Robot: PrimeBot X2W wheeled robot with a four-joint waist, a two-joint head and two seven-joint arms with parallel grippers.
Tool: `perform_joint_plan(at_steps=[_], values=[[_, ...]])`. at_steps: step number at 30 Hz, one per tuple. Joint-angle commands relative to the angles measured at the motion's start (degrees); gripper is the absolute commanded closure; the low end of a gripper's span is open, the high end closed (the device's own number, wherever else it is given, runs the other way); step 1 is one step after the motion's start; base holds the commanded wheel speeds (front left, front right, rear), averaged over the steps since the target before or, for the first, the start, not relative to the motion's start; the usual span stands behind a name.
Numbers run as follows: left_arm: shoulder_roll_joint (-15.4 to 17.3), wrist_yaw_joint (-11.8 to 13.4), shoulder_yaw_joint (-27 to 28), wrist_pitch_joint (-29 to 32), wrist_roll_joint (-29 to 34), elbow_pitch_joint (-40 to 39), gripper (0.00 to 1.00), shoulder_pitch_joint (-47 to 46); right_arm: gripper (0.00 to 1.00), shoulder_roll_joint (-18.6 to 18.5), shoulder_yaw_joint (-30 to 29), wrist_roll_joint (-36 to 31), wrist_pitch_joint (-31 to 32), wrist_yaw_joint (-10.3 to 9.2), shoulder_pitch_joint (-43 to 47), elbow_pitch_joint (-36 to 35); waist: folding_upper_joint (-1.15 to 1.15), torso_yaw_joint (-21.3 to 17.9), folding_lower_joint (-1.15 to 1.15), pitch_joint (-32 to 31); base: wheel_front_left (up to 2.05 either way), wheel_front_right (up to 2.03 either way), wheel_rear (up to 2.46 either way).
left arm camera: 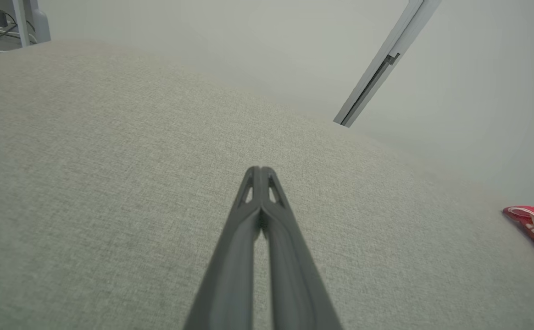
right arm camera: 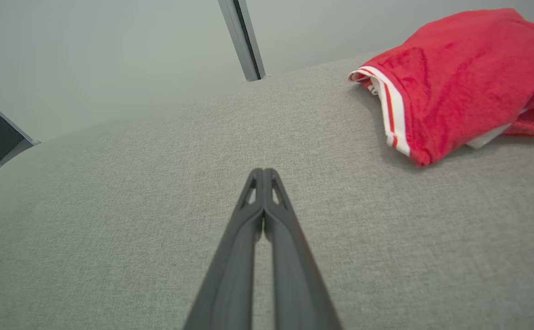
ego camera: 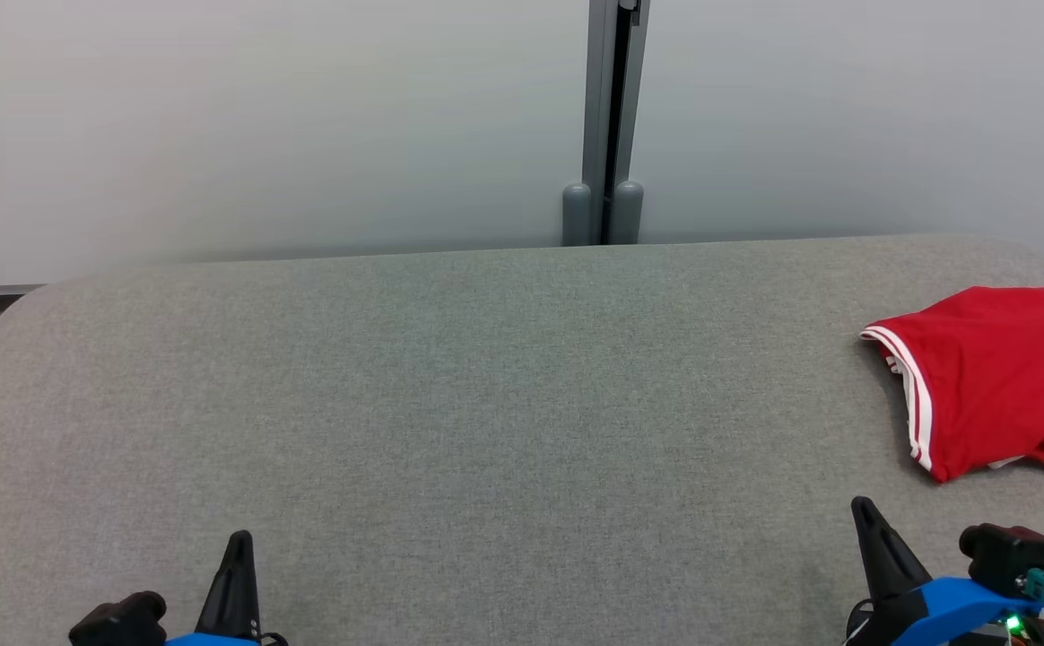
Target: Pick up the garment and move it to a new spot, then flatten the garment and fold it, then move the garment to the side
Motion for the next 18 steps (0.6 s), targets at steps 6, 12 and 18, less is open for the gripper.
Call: perform_joint_plan(at_steps=[6, 12, 18], values=[[-0.42, -0.7, 2.14, 1.87, -6.1, -1.66, 1.0, -2.41, 1.0, -0.2, -0.31, 8.2, 0.45, 0.0, -1.61, -0.99, 0.0, 0.02, 0.0, 0.07, 0.0, 0.0, 0.0], [-1.06, -1.13, 3.44, 3.32, -10.5, -2.15, 1.0, -2.97, 1.0, -0.23, -0.44, 14.04, 0.87, 0.0, -2.11, -1.02, 0.0, 0.05, 0.0, 0.13, 0.0, 0.0, 0.0], [-1.66, -1.53, 4.61, 4.68, -14.6, -2.62, 1.0, -3.57, 1.0, -0.26, -0.59, 19.48, 1.29, 0.01, -2.56, -1.02, 0.0, 0.07, 0.0, 0.19, 0.0, 0.0, 0.0]])
